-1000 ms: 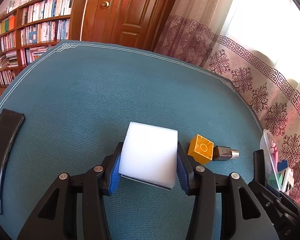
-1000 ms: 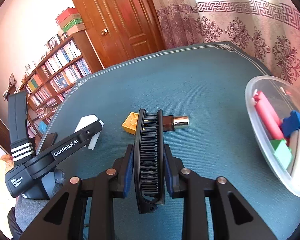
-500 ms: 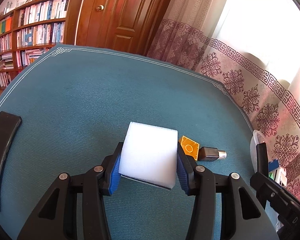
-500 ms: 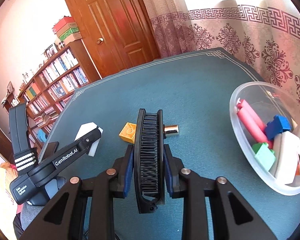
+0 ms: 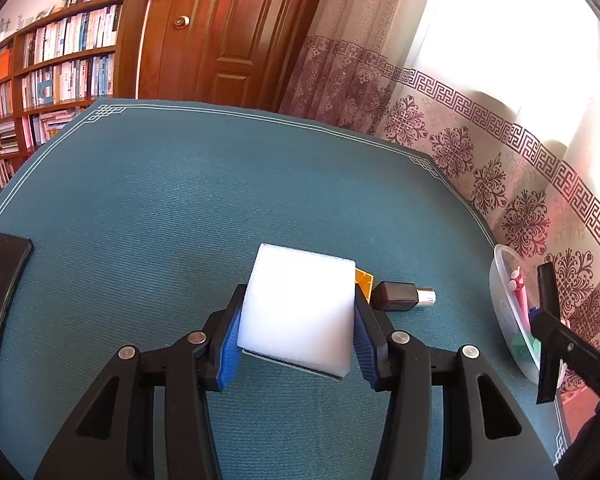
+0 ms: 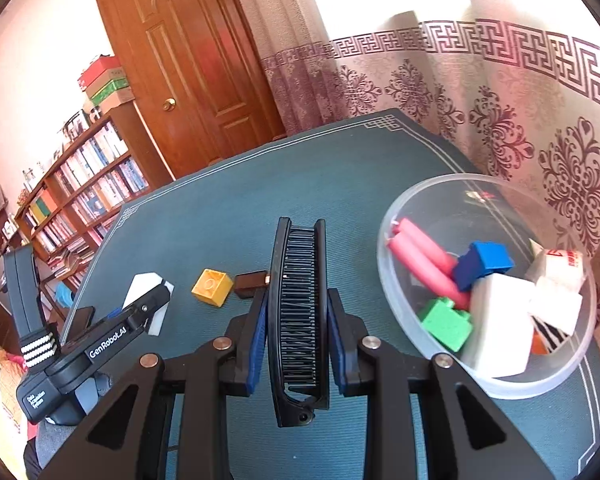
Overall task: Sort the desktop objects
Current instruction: 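Lift and carry the black comb toward the bowl with the right gripper while the left holds the sponge, then carry the sponge over the bowl and open the left gripper while the right holds the comb above it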
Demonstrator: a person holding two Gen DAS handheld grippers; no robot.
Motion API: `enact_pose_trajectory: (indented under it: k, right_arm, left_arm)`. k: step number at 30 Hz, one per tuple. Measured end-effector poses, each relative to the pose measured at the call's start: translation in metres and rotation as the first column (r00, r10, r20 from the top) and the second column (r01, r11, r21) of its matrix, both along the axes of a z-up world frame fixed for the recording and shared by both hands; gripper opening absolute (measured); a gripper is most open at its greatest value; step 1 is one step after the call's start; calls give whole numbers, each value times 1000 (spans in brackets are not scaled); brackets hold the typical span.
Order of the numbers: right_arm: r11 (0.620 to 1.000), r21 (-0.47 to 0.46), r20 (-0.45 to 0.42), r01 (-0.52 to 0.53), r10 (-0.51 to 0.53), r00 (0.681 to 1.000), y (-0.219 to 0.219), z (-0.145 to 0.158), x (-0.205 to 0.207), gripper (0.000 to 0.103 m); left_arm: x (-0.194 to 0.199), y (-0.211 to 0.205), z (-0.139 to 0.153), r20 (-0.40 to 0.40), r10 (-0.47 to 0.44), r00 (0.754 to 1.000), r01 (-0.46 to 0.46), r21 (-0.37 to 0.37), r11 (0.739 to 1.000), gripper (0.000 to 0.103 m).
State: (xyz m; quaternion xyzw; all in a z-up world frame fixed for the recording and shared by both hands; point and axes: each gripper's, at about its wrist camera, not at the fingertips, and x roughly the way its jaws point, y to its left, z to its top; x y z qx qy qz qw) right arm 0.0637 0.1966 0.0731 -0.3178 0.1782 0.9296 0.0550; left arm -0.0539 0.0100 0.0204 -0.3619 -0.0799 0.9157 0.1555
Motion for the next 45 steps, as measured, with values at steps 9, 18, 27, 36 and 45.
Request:
enact_pose_trajectory:
  k: [9, 18, 27, 36, 45]
  right_arm:
    - [998, 9, -41, 64, -63, 997, 19, 11, 16, 30]
    - [988, 9, -62, 152, -152, 987, 49, 14, 36, 30]
    - [975, 29, -74, 218, -216, 974, 72, 15, 48, 30]
    - [969, 56, -60, 239, -236, 970, 91, 7, 46, 31]
    - [978, 57, 6, 202, -203, 979, 110, -12, 36, 31]
  left_arm:
    - [7, 8, 1, -4, -42, 999, 42, -2, 999, 50]
    - [13, 15, 7, -16, -68, 998, 68, 2, 998, 50]
    - [24, 27, 19, -45, -100, 994, 100, 1, 995, 50]
    - [35, 43, 28, -56, -134, 989, 133, -19, 991, 51]
    - [45, 64, 37, -69, -161, 985, 157, -55, 986, 51]
